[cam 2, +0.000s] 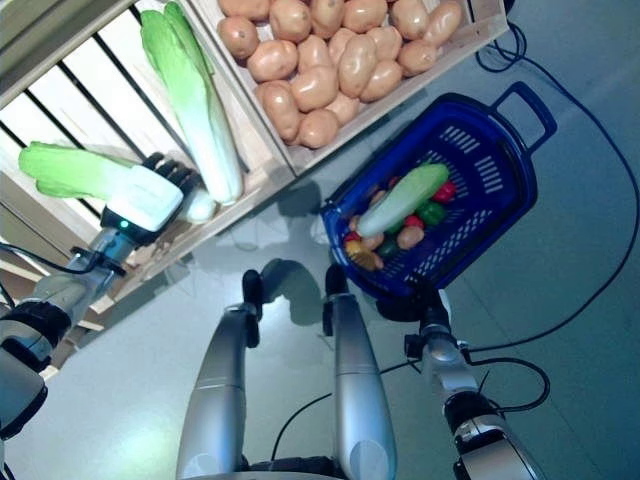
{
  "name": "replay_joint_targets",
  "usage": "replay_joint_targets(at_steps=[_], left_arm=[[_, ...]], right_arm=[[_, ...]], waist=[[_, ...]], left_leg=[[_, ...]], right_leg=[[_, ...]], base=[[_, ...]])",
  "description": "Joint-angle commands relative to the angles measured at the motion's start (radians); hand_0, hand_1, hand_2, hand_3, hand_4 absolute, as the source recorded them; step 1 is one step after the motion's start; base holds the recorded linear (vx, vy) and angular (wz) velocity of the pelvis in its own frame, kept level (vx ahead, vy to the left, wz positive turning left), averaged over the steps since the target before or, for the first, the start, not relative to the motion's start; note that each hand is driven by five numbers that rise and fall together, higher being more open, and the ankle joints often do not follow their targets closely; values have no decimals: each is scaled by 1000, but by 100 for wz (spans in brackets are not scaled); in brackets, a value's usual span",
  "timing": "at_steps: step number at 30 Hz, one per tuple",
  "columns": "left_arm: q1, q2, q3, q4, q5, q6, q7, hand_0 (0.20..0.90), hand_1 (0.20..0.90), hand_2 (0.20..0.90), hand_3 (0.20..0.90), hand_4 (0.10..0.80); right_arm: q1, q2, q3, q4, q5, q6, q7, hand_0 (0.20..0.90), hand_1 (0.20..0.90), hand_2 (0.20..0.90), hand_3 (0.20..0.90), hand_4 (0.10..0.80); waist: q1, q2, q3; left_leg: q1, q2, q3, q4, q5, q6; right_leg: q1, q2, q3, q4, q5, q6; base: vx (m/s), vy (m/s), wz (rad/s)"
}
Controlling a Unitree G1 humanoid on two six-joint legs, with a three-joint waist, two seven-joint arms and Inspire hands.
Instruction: Put vegetables into the basket
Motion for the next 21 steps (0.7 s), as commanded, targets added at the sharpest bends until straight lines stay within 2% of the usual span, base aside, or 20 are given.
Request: replay_joint_targets(at_steps=[1,11,16,19,21], left_arm=[[-91,22,49,-44,-6,7,110,300,300,300,300,400],[-102,12,63,-14,-49,15,144,300,300,300,300,400],[-93,0,88,-8,-98,24,198,300,300,300,300,400],[-94,-8,107,14,-135,-8,252,300,300,300,300,400],[-81,-14,128,12,-104,-48,288,300,300,300,300,400]], right_arm=[[42,-33,16,-21,51,-10,-71,900,900,900,900,800],[40,-22,12,-11,47,-14,-76,900,900,900,900,800],[38,-11,16,-2,48,-9,-83,900,900,900,900,800],[40,-2,16,12,62,-10,-87,900,900,900,900,800],[50,8,17,9,72,-2,-90,900,900,900,900,800]], waist=[[-4,20,-3],[1,5,-3],[7,-8,-3],[11,-14,-3],[15,-18,-14]], left_leg=[[17,-40,82,-30,0,68],[54,-43,77,-42,-6,67],[131,-49,70,-78,-7,62],[185,-53,64,-95,-9,60],[220,-53,58,-117,-6,56]], right_leg=[[59,30,-17,-83,91,-31],[95,36,-18,-103,89,-27],[173,37,-20,-143,88,-25],[232,34,-21,-167,87,-24],[266,31,-22,-191,88,-23]], base=[[0,0,0],[1,-3,0],[4,-8,0],[24,-36,-1],[70,-58,1]])
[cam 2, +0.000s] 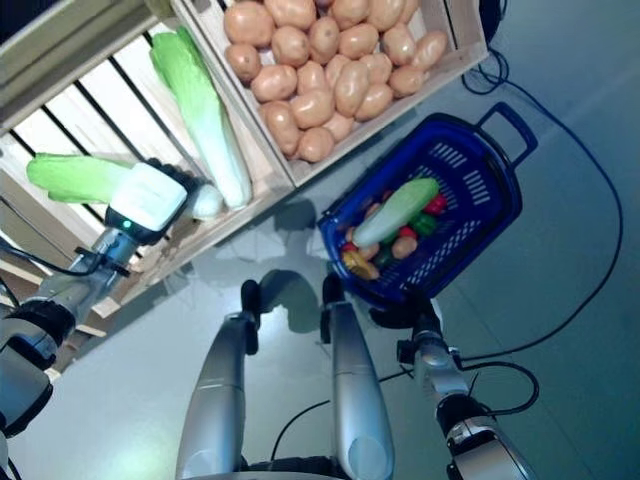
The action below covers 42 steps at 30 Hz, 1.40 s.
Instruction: Put vegetables into the basket
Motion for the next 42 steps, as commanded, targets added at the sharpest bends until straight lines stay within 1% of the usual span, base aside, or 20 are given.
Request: replay_joint_targets(at_steps=[1,8,10,13,14,16,19,22,25,26,27,29,30,32,33,35,37,38,41,42], left_arm=[[-51,26,138,-43,-42,-45,192,300,300,300,300,400],[37,-7,183,-76,-48,-118,271,300,300,300,300,400],[111,-27,224,-131,-72,-145,312,300,300,300,300,400],[187,-42,273,-203,-73,-162,334,300,300,300,300,400],[243,-61,313,-259,-80,-171,339,300,300,300,300,400],[296,-94,349,-308,-112,-184,356,300,300,300,300,400],[374,-158,413,-390,-252,-245,326,300,300,300,300,400],[465,-257,478,-487,-376,-325,296,300,300,300,300,400],[494,-296,496,-548,-331,-325,304,300,300,300,300,400],[497,-306,498,-574,-363,-327,280,300,300,300,300,400],[504,-328,499,-626,-445,-349,221,300,300,300,300,400],[509,-351,492,-688,-502,-388,128,300,300,300,300,400],[510,-352,491,-694,-504,-390,119,300,300,300,300,400],[505,-360,476,-744,-597,-405,38,300,300,300,300,400],[498,-374,467,-774,-731,-409,-40,300,300,300,300,400],[496,-394,466,-789,-869,-421,-112,300,300,300,300,400],[504,-421,464,-805,-1047,-418,-227,300,300,300,300,400],[509,-429,465,-809,-1093,-416,-263,300,300,300,300,400],[539,-475,462,-840,-1366,-360,-431,300,300,300,300,400],[545,-483,462,-840,-1405,-351,-453,300,300,300,300,400]], right_arm=[[46,-40,-22,-40,45,-17,-65,900,900,900,900,800],[95,-7,-37,-9,98,-34,-54,900,900,900,900,800],[139,15,-57,7,91,-58,-46,900,900,900,900,800],[177,30,-72,4,81,-63,-47,900,900,900,900,800],[204,43,-87,-1,66,-57,-51,900,900,900,900,800],[230,59,-101,7,56,-60,-55,900,900,900,900,800],[262,86,-120,17,65,-63,-78,900,900,900,900,800],[281,128,-148,35,78,-101,-102,900,900,900,900,800],[286,154,-158,34,89,-112,-111,900,900,900,900,800],[288,162,-158,27,92,-109,-118,900,900,900,900,800],[292,177,-159,19,96,-107,-129,900,900,900,900,800],[294,187,-157,20,98,-104,-141,900,900,900,900,800],[294,187,-156,20,99,-103,-142,900,900,900,900,800],[290,188,-155,18,112,-102,-146,900,900,900,900,800],[278,189,-154,34,123,-107,-144,900,900,900,900,800],[271,192,-156,45,128,-106,-142,900,900,900,900,800],[263,198,-159,60,134,-107,-146,900,900,900,900,800],[261,199,-159,63,137,-106,-149,900,900,900,900,800],[255,208,-165,64,141,-100,-156,900,900,900,900,800],[256,209,-167,61,142,-99,-158,900,900,900,900,800]], waist=[[15,-5,-26],[40,-15,-93],[53,-18,-135],[61,-22,-166],[67,-23,-194],[74,-24,-226],[88,-27,-271],[110,-32,-314],[121,-36,-336],[123,-39,-346],[126,-44,-362],[128,-46,-377],[128,-46,-378],[128,-46,-384],[127,-44,-390],[128,-43,-395],[129,-41,-401],[130,-41,-403],[133,-37,-410],[133,-37,-411]], left_leg=[[92,-63,56,-65,-9,53],[229,-81,9,-187,22,51],[305,-87,-17,-252,35,49],[366,-90,-30,-307,44,50],[410,-86,-34,-354,53,49],[454,-82,-36,-401,60,51],[516,-75,-40,-458,69,48],[576,-60,-50,-523,86,46],[606,-49,-53,-564,100,42],[612,-48,-53,-571,100,42],[623,-44,-49,-578,99,41],[635,-41,-40,-579,91,43],[636,-40,-39,-580,91,43],[643,-38,-33,-579,86,45],[655,-38,-29,-581,81,50],[663,-40,-26,-581,79,53],[676,-43,-27,-582,74,58],[679,-44,-27,-582,73,58],[691,-50,-33,-585,69,64],[693,-50,-33,-585,69,65]], right_leg=[[132,24,-15,-133,78,-31],[276,-6,-30,-277,102,-26],[360,-25,-41,-362,118,-20],[431,-33,-50,-433,132,-17],[482,-37,-59,-480,142,-13],[531,-42,-67,-526,152,-8],[602,-49,-80,-588,169,1],[663,-52,-95,-648,195,10],[691,-52,-107,-673,207,14],[698,-52,-108,-679,210,15],[707,-55,-109,-691,218,19],[714,-59,-108,-697,222,21],[715,-59,-109,-698,223,21],[720,-61,-109,-697,225,23],[727,-61,-104,-694,222,23],[735,-62,-106,-697,223,24],[744,-63,-104,-697,224,25],[746,-63,-102,-697,224,25],[755,-63,-100,-700,228,28],[756,-63,-99,-700,227,28]], base=[[78,-54,2],[116,-45,7],[197,-24,5],[166,-35,-1],[160,-35,10],[166,-43,18],[149,-57,11],[142,-56,12],[82,-31,8],[89,-36,20],[83,-31,21],[61,-17,9],[0,0,0],[19,1,-1],[43,12,-2],[45,7,-6],[50,2,-13],[39,1,-9],[24,-2,0],[0,0,0]])
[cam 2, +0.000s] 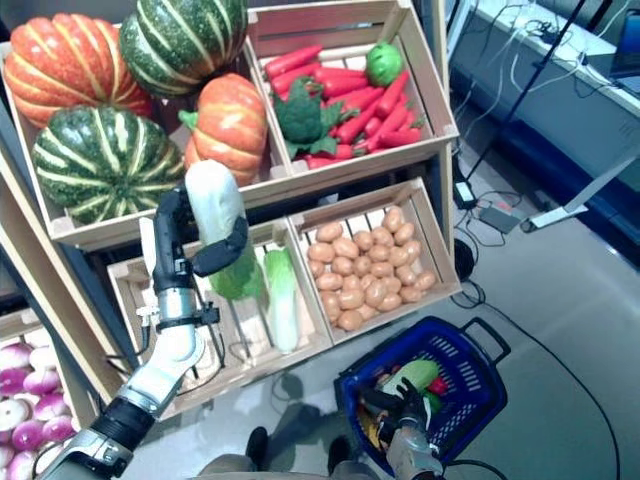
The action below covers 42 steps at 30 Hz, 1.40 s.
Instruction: Put vegetables into the basket
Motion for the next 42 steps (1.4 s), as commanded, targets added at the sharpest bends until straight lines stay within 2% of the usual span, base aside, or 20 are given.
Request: replay_joint_targets(at_steps=[1,6,8,12,15,20,23,30,32,36,39,42], left_arm=[[-39,-43,28,-102,-206,-35,-153,300,300,300,300,400],[23,-98,47,-103,-491,77,-301,300,300,300,300,400],[41,-111,55,-115,-558,115,-323,300,300,300,300,400],[54,-112,64,-137,-544,159,-312,300,300,300,300,400],[76,-107,78,-168,-536,209,-322,300,300,300,300,400],[104,-98,98,-188,-501,249,-347,300,300,300,300,400],[121,-84,106,-197,-464,254,-365,300,300,300,300,400],[114,-45,92,-211,-391,243,-364,300,300,300,300,400],[106,-38,77,-212,-352,225,-359,300,300,300,300,400],[105,-24,62,-222,-318,207,-361,300,300,300,300,400],[113,3,48,-247,-309,200,-383,300,300,300,300,400],[113,23,31,-250,-325,187,-396,300,300,300,300,400]], right_arm=[[-19,-11,-40,-42,27,-64,-60,900,900,900,900,800],[-10,-10,-52,-70,35,-63,-75,900,900,900,900,800],[-3,-13,-61,-93,33,-70,-75,900,900,900,900,800],[11,-19,-62,-157,47,-100,-59,900,900,900,900,800],[30,-25,-54,-329,76,-118,-35,900,900,900,900,800],[66,-25,-59,-544,105,-132,24,900,900,900,900,800],[83,-27,-61,-694,143,-156,150,900,900,900,900,800],[66,-73,-23,-845,264,-138,317,900,900,900,900,800],[52,-80,13,-901,300,-120,367,900,900,900,900,800],[42,-96,59,-953,284,-32,382,900,900,900,900,800],[45,-145,109,-983,266,126,493,900,900,900,900,800],[35,-201,144,-1004,273,165,579,900,900,900,900,800]], waist=[[14,-17,-49],[14,-10,-59],[14,-8,-62],[13,-9,-66],[8,-11,-63],[1,-15,-63],[-5,-14,-65],[-8,-14,-73],[-6,-13,-75],[-2,-14,-80],[2,-17,-86],[8,-23,-85]], left_leg=[[-26,-46,18,55,-62,30],[-7,-46,18,36,-55,35],[-3,-45,19,31,-54,35],[-3,-42,21,27,-50,33],[0,-40,21,25,-50,33],[5,-41,20,19,-45,33],[8,-39,24,12,-42,35],[14,-39,27,-1,-37,32],[18,-38,25,-6,-37,30],[21,-37,24,-10,-37,27],[16,-35,24,-9,-35,22],[16,-36,22,-10,-34,22]], right_leg=[[-44,-43,2,33,81,-12],[-31,-45,-1,21,90,-8],[-27,-46,-4,17,92,-6],[-27,-48,-9,12,96,-2],[-26,-51,-14,9,98,0],[-20,-53,-18,1,101,4],[-22,-53,-18,0,101,6],[-19,-52,-18,-7,98,10],[-14,-53,-21,-14,98,10],[-9,-55,-22,-20,96,12],[-10,-57,-25,-20,92,12],[-9,-59,-30,-20,91,14]], base=[[0,0,0],[6,3,0],[0,0,0],[0,0,0],[0,0,0],[-2,-1,-1],[0,0,0],[0,0,0],[0,0,0],[0,0,0],[0,0,0],[0,0,0]])
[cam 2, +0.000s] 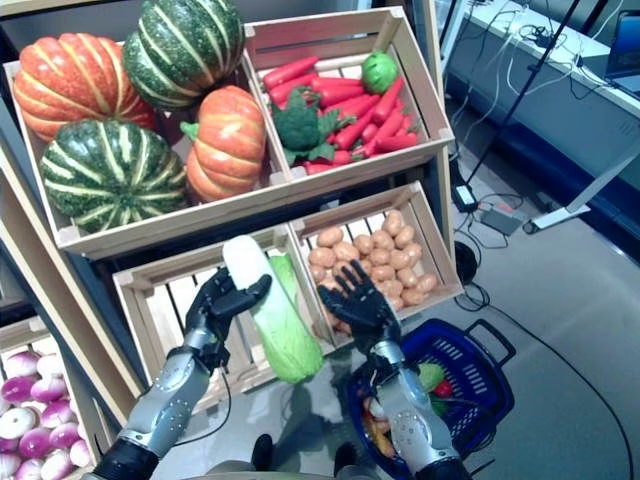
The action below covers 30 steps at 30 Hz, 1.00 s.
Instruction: Put vegetables into the basket
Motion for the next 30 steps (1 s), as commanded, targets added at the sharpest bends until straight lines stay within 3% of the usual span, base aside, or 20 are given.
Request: replay_joint_targets(at_steps=[1,8,12,20,25,30], left_arm=[[-82,42,-11,-126,19,-147,-63,300,300,300,300,400],[-83,53,-23,-123,9,-155,-92,300,300,300,300,400],[-75,62,-22,-133,7,-159,-96,300,300,300,300,400],[-67,61,-17,-125,8,-179,-102,300,300,300,300,400],[-59,58,-14,-138,18,-187,-108,300,300,300,300,400],[-61,61,-14,-149,48,-195,-141,300,300,300,300,400]], right_arm=[[-65,-27,17,-124,21,25,182,900,900,900,900,800],[-100,-66,62,-106,17,130,242,900,900,900,900,800],[-89,-93,67,-107,-16,154,289,900,900,900,900,800],[-82,-131,59,-83,-86,169,256,900,900,900,900,800],[-69,-128,51,-77,-72,205,251,900,900,900,900,800],[-61,-122,47,-66,-7,246,320,900,900,900,900,800]], waist=[[12,-42,-69],[25,-51,-79],[24,-55,-79],[18,-58,-77],[14,-58,-78],[14,-57,-75]], left_leg=[[-4,-34,23,29,-55,17],[3,-31,19,23,-54,12],[5,-28,21,23,-56,12],[15,-24,23,18,-55,10],[23,-21,25,13,-56,10],[23,-18,28,15,-55,7]], right_leg=[[-27,-57,-25,14,70,10],[-17,-57,-33,13,65,10],[-17,-58,-32,15,62,11],[-10,-55,-20,16,61,11],[-4,-55,-13,12,62,12],[-2,-56,-11,11,62,12]], base=[[0,0,0],[9,-4,0],[1,-1,6],[-2,-1,2],[0,0,0],[0,0,0]])
